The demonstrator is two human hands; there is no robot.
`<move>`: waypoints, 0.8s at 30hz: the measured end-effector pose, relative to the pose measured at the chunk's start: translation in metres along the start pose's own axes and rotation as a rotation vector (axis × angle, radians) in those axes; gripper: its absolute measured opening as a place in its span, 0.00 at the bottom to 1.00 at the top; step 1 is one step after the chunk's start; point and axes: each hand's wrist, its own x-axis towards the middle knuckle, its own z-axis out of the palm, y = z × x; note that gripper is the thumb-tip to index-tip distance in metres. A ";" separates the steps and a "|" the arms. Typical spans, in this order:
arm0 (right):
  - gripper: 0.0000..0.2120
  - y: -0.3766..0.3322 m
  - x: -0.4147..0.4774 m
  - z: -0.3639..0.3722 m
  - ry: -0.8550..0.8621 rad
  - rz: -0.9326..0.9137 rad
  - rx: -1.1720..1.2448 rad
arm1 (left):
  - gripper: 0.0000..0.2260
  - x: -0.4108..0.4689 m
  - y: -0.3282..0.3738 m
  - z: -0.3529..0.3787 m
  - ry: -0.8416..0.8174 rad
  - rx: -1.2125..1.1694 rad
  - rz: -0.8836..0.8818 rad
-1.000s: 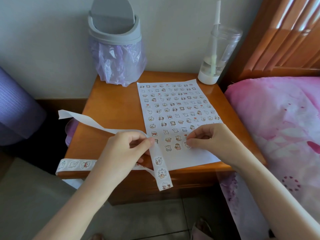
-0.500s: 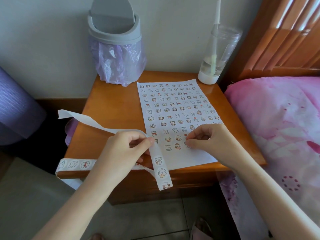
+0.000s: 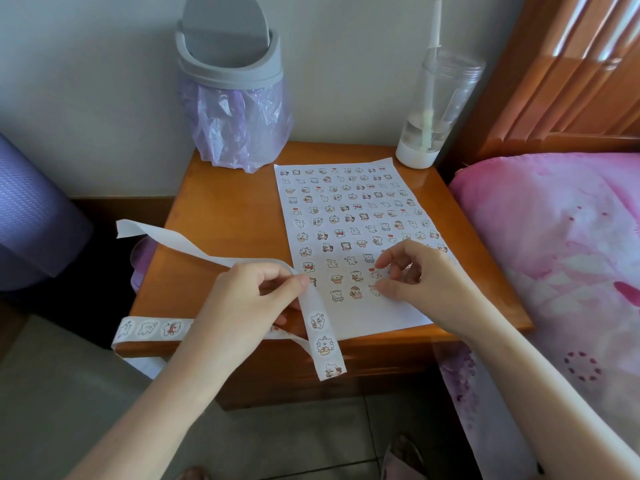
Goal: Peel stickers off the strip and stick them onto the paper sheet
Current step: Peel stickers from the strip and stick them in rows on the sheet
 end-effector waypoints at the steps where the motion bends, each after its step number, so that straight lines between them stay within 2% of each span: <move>1: 0.08 0.001 0.001 0.000 0.006 0.002 0.010 | 0.07 0.000 0.000 0.000 0.001 -0.001 0.000; 6: 0.13 0.000 0.000 0.003 0.014 0.038 -0.007 | 0.07 -0.001 0.001 0.000 0.000 0.010 0.007; 14: 0.06 0.003 0.001 0.002 0.034 0.024 0.011 | 0.07 -0.001 0.003 -0.002 -0.010 -0.008 0.007; 18: 0.04 -0.003 -0.001 0.004 0.134 -0.012 0.018 | 0.07 -0.003 0.009 -0.009 0.002 -0.111 0.019; 20: 0.04 -0.015 -0.004 0.006 0.165 -0.082 0.100 | 0.07 -0.005 0.012 -0.013 0.015 -0.163 0.027; 24: 0.14 -0.040 -0.024 0.018 -0.032 -0.213 0.327 | 0.09 -0.008 0.014 -0.013 0.064 -0.184 0.046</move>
